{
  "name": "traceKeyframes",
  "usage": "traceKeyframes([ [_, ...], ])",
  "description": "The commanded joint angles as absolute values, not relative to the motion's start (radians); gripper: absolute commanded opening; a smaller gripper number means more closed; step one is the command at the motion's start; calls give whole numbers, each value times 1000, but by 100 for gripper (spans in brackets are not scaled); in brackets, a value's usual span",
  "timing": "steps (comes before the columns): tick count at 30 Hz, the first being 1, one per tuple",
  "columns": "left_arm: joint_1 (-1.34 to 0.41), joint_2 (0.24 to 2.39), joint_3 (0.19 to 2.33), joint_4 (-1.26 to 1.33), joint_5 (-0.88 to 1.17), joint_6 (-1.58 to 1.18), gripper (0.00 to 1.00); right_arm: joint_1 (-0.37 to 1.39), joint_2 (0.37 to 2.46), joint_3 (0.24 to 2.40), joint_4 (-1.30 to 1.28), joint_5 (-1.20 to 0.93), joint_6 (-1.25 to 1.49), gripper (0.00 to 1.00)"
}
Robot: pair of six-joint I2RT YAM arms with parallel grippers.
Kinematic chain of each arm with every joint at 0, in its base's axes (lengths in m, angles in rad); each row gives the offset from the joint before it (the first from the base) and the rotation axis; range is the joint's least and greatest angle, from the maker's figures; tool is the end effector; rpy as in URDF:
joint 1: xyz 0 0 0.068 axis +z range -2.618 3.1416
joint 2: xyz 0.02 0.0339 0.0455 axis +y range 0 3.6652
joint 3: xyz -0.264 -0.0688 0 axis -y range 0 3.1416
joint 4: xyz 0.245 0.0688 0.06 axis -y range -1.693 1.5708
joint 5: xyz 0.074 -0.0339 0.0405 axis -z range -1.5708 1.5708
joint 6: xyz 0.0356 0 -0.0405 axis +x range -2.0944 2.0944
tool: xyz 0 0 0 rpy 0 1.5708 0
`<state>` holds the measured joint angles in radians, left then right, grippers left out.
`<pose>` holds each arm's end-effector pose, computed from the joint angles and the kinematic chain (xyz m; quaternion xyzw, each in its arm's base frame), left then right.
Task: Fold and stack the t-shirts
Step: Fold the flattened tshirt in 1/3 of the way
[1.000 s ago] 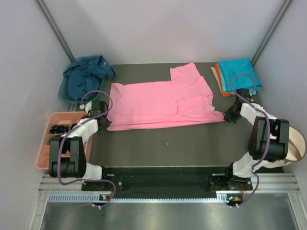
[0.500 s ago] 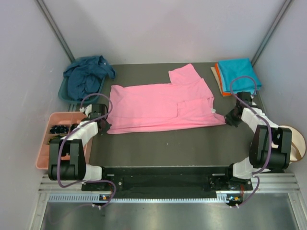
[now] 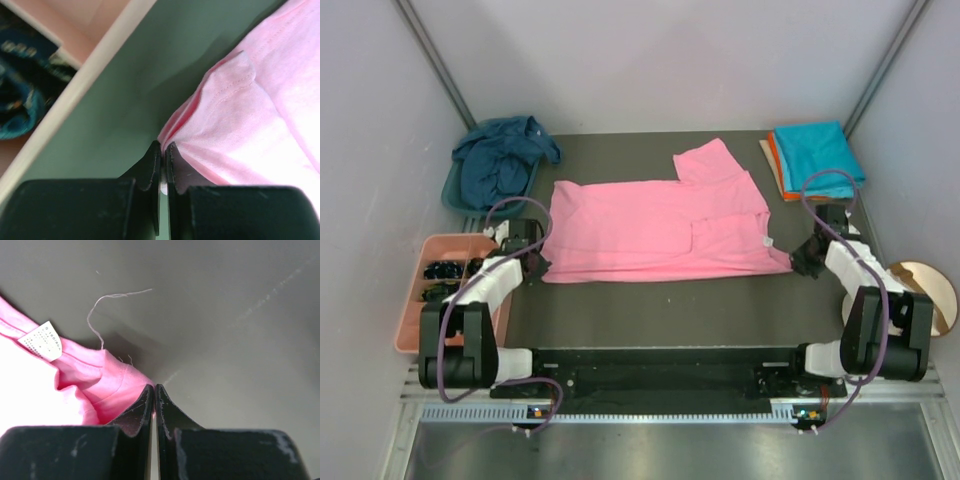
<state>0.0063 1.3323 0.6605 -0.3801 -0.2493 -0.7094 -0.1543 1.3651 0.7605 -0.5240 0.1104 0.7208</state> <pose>0.2405 0.0103 0.1703 -0.3658 0.8871 0.0252 0.2804 0.2450 -0.0421 0.1832 0.4237 0.8773 0.0095 0.2253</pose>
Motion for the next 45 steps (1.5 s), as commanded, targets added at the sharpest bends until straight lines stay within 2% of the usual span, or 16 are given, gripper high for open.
traceKeyframes([
  [1, 29, 1233, 632, -454, -308, -733, 4, -186, 1293, 736, -534, 199, 692, 0],
  [8, 28, 1108, 606, -535, -314, -762, 4, -187, 1186, 690, -584, 195, 695, 0],
  [27, 28, 976, 505, -627, -227, -874, 4, -186, 948, 578, -735, 166, 735, 0],
  [31, 26, 950, 486, -635, -232, -897, 6, -186, 930, 578, -742, 179, 753, 0],
  [32, 25, 948, 486, -638, -238, -899, 10, -187, 931, 581, -747, 179, 755, 4],
  [33, 26, 948, 492, -650, -248, -907, 29, -187, 928, 584, -747, 183, 765, 14],
  [34, 25, 945, 492, -655, -252, -914, 49, -187, 928, 586, -746, 184, 768, 18],
  [35, 25, 943, 494, -655, -258, -916, 59, -186, 924, 586, -746, 187, 779, 23],
  [36, 25, 939, 495, -663, -259, -919, 73, -186, 922, 586, -746, 189, 782, 44],
  [37, 26, 937, 497, -663, -261, -920, 99, -186, 919, 586, -749, 199, 785, 54],
  [39, 25, 930, 503, -673, -271, -925, 99, -187, 913, 589, -744, 210, 795, 71],
  [42, 26, 904, 521, -689, -291, -936, 99, -186, 913, 610, -739, 221, 793, 77],
  [45, 25, 870, 549, -680, -320, -937, 99, -186, 916, 653, -720, 229, 770, 78],
])
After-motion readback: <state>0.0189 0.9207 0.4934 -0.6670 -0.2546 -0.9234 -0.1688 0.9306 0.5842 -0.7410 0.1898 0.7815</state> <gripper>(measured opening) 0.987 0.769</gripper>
